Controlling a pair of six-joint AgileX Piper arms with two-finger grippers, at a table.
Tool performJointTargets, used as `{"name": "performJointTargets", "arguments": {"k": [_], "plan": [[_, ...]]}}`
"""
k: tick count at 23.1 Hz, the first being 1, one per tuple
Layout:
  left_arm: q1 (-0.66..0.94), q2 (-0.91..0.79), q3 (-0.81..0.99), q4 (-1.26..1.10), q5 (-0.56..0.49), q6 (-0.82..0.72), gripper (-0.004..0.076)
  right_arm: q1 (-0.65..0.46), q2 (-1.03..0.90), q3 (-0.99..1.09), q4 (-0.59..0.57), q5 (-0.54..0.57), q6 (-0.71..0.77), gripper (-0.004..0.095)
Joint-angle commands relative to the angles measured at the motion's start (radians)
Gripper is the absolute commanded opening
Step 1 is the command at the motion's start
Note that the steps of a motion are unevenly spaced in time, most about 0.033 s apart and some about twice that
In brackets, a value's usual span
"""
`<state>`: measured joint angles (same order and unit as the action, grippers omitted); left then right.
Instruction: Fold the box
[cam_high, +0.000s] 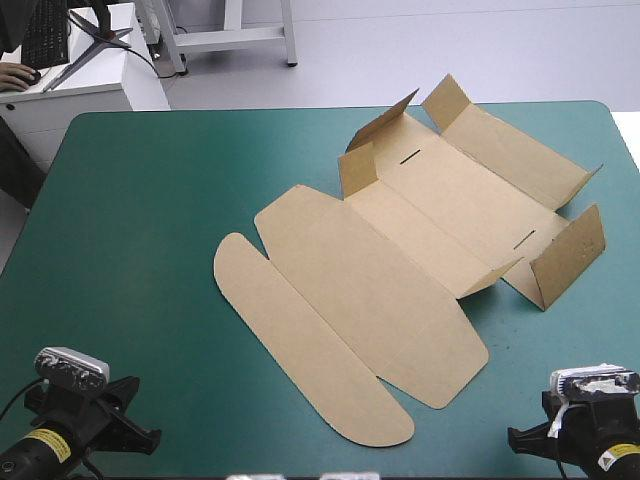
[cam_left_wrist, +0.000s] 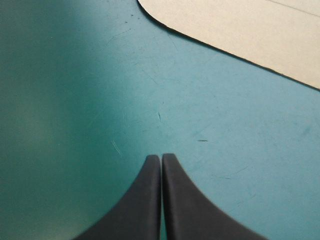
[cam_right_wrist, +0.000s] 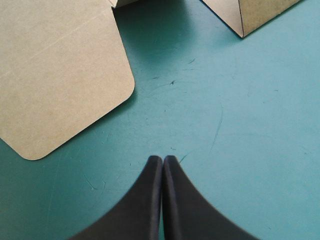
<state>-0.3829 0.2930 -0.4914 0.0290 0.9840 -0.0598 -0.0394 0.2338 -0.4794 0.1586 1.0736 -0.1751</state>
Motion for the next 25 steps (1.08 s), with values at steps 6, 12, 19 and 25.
{"name": "performJointTargets", "arguments": {"k": [6,12,19,25], "plan": [[-0.004,0.010,-0.034,-0.002,-0.051,-0.002,-0.0010,0.004,0.009,-0.024,0.016,-0.053,-0.007,-0.0020],[-0.004,0.010,-0.034,0.004,-0.051,-0.012,-0.0010,0.004,0.011,-0.053,0.061,-0.054,-0.005,-0.0020],[-0.004,0.010,-0.034,0.004,-0.060,-0.010,-0.0010,0.004,0.208,-0.283,0.061,-0.061,0.055,-0.0020],[-0.004,0.010,-0.034,0.004,-0.060,-0.010,-0.0010,0.004,0.451,-0.450,0.063,-0.087,0.107,-0.0020]]}}
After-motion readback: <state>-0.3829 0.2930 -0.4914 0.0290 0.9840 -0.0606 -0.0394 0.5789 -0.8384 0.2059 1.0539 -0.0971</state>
